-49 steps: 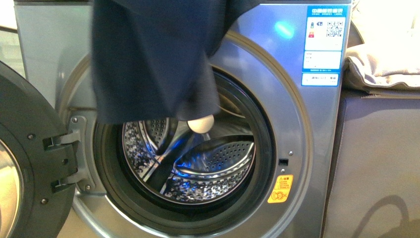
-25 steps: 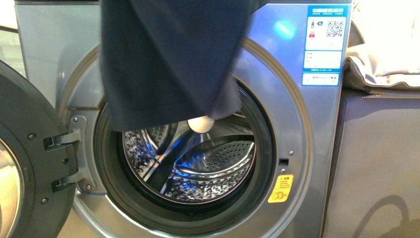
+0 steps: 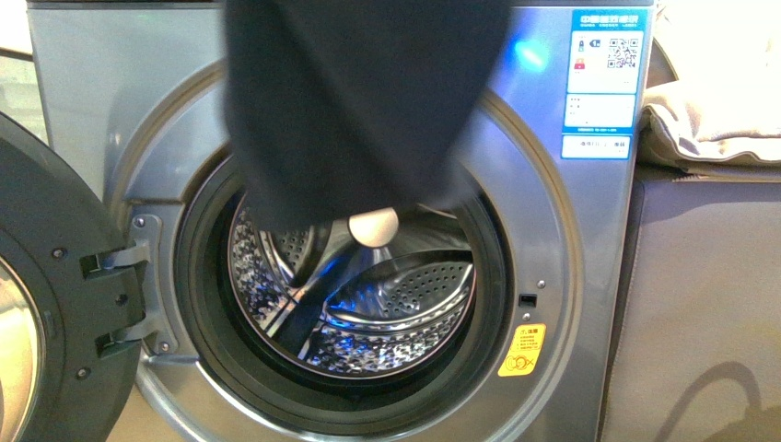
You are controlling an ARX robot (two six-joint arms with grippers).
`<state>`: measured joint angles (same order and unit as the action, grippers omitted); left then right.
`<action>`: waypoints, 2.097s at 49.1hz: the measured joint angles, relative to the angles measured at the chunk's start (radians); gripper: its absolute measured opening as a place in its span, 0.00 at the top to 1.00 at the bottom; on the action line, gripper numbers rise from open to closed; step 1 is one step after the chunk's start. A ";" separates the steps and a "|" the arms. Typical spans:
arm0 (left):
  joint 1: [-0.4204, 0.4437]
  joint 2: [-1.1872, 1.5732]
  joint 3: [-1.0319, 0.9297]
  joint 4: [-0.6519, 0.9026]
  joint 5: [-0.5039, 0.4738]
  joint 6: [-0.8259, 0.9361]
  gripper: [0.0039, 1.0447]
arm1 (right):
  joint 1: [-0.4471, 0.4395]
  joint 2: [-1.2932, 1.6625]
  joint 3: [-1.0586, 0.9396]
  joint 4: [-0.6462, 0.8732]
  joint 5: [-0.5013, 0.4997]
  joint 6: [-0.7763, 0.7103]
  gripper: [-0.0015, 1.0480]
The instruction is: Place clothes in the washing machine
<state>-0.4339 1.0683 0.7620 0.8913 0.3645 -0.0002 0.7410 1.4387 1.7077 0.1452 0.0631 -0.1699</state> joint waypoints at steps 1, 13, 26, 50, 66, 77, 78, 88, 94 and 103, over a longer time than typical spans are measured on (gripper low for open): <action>-0.002 0.002 0.000 0.002 -0.004 0.003 0.06 | 0.000 0.000 0.000 0.000 0.000 0.000 0.94; -0.029 0.077 0.036 0.064 -0.137 0.049 0.06 | 0.000 0.000 0.000 0.000 0.001 0.000 0.94; -0.041 0.183 0.125 0.121 -0.246 0.059 0.06 | 0.000 0.000 0.000 0.000 0.001 0.000 0.94; -0.107 0.306 0.230 0.269 -0.249 -0.005 0.06 | 0.000 -0.003 0.000 0.004 0.004 0.000 0.94; -0.148 0.365 0.265 0.346 -0.211 -0.098 0.06 | 0.000 -0.008 0.000 0.005 0.006 0.000 0.94; -0.166 0.427 0.330 0.312 -0.288 -0.066 0.06 | -0.003 -0.008 0.000 0.005 0.012 -0.001 0.94; -0.167 0.435 0.339 0.312 -0.293 -0.064 0.06 | -0.003 -0.008 0.000 0.005 0.012 -0.001 0.94; -0.175 0.465 0.377 0.317 -0.354 -0.065 0.06 | -0.003 -0.008 0.000 0.005 0.011 -0.001 0.94; -0.180 0.469 0.391 0.315 -0.402 -0.072 0.06 | -0.003 -0.008 0.000 0.005 0.010 -0.001 0.94; -0.180 0.470 0.392 0.334 -0.457 -0.088 0.08 | -0.003 -0.008 0.000 0.005 0.007 -0.001 0.94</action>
<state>-0.6136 1.5383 1.1542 1.2255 -0.0925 -0.0883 0.7380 1.4307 1.7081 0.1497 0.0704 -0.1707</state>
